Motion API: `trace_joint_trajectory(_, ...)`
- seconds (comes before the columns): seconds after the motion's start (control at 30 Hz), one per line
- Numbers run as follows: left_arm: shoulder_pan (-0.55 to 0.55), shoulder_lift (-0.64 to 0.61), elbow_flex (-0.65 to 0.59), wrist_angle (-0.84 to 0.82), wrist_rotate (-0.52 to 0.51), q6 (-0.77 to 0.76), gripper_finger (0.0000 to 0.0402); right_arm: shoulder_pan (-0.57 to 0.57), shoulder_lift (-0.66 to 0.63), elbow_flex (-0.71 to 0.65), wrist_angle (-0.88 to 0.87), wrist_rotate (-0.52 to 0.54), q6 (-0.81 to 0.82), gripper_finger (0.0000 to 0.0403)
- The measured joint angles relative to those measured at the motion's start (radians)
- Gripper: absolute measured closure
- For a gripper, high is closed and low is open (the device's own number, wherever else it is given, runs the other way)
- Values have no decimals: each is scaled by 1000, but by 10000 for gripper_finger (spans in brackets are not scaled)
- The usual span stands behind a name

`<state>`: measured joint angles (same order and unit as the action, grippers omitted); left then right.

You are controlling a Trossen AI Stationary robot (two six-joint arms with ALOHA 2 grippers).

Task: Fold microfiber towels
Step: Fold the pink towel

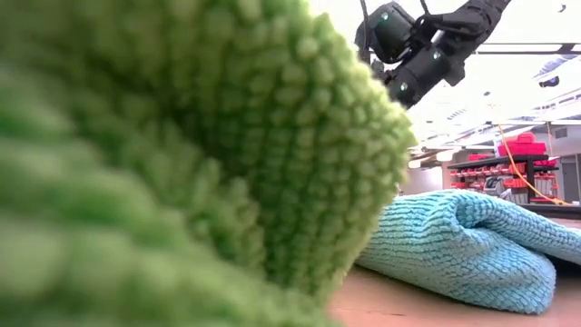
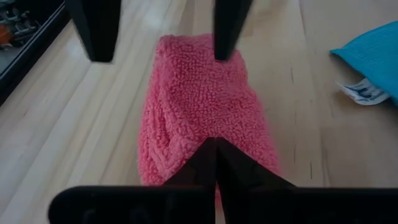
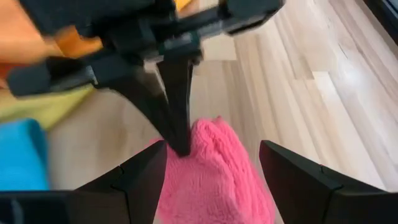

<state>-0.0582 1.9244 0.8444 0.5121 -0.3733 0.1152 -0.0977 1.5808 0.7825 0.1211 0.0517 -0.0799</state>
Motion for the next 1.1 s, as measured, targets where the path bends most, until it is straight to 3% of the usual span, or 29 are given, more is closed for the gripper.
trace_joint_trajectory(0.1, 0, 0, 0, -1, -4, 0, 375, 2, 69, -10, 73, 24, -14, 137)
trace_joint_trajectory(0.23, 0, 0, 0, -15, -5, -15, 380, -15, 146, -10, 96, 154, 15, 137)
trace_joint_trajectory(0.47, 0, 0, 0, -32, -9, -18, 393, -29, 137, -11, 124, 170, 52, 137)
trace_joint_trajectory(0.6, -1, 0, 0, -32, -20, -17, 381, -22, 126, -10, 138, 246, 42, 137)
trace_joint_trajectory(0.9, 0, 0, 0, -31, -27, -19, 386, -26, 233, -45, 201, 292, 87, 137)
trace_joint_trajectory(1.1, -24, -36, 11, -20, -26, 4, 388, -11, 229, -42, 194, 303, 85, 137)
